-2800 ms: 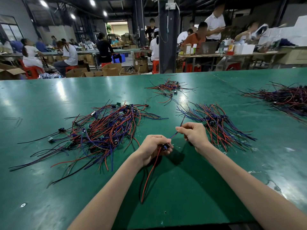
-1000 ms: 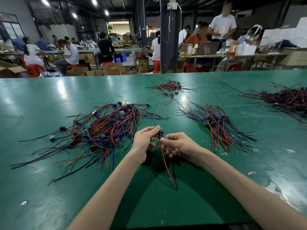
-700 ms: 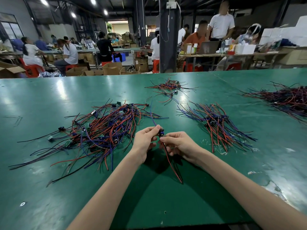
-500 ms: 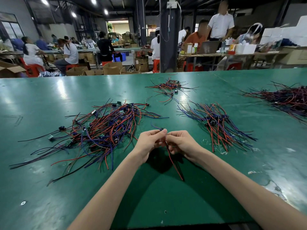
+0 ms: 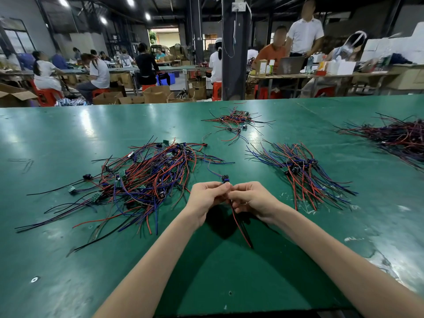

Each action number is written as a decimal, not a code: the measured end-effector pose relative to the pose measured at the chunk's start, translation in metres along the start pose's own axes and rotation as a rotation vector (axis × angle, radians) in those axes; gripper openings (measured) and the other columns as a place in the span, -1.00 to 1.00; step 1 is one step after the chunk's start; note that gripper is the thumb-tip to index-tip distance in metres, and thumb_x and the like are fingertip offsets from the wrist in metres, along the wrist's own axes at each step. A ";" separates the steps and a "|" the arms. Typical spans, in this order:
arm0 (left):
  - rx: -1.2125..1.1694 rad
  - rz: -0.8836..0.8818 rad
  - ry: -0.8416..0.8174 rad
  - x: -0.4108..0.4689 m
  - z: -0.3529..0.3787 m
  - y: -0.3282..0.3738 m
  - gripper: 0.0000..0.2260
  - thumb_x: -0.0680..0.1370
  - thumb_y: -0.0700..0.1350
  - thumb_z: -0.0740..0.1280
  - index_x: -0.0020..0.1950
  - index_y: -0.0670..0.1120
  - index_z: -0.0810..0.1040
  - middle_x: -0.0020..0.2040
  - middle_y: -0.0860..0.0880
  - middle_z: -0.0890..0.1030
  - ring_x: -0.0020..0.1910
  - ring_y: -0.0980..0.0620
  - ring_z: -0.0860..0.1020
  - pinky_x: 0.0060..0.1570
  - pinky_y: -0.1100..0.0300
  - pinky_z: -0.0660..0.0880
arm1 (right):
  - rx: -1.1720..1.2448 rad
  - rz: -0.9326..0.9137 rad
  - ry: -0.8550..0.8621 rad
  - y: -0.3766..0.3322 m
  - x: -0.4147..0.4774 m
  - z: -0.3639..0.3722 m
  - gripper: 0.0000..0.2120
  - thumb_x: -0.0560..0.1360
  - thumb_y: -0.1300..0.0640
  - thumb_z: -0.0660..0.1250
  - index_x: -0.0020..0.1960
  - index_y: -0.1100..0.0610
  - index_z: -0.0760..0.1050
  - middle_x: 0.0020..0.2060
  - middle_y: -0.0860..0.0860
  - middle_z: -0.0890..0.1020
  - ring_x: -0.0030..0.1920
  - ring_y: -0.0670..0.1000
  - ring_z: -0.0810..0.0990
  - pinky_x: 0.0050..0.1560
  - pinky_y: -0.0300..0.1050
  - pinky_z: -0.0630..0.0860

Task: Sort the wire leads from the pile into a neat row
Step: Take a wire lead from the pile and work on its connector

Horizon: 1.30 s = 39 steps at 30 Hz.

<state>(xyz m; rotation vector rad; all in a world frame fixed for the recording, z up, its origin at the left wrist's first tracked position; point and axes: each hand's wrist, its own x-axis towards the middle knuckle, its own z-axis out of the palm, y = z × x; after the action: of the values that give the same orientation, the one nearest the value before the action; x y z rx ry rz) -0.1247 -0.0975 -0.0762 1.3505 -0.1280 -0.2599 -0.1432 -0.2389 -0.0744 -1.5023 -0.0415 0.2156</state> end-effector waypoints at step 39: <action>0.148 0.300 0.461 0.013 -0.027 0.011 -0.84 0.56 -0.22 0.34 -0.23 -0.10 0.60 -0.30 0.02 0.63 -0.33 0.15 0.56 -0.23 0.30 0.56 | -0.117 0.135 -0.329 -0.010 -0.016 0.005 -0.86 0.48 0.39 0.28 -0.18 0.24 0.57 -0.37 0.15 0.62 -0.56 -0.11 0.40 -0.57 -0.32 0.34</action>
<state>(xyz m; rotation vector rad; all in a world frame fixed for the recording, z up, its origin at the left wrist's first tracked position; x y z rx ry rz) -0.1039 -0.0730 -0.0717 1.4833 0.0385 0.3198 -0.1580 -0.2376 -0.0628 -1.5744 -0.2196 0.5757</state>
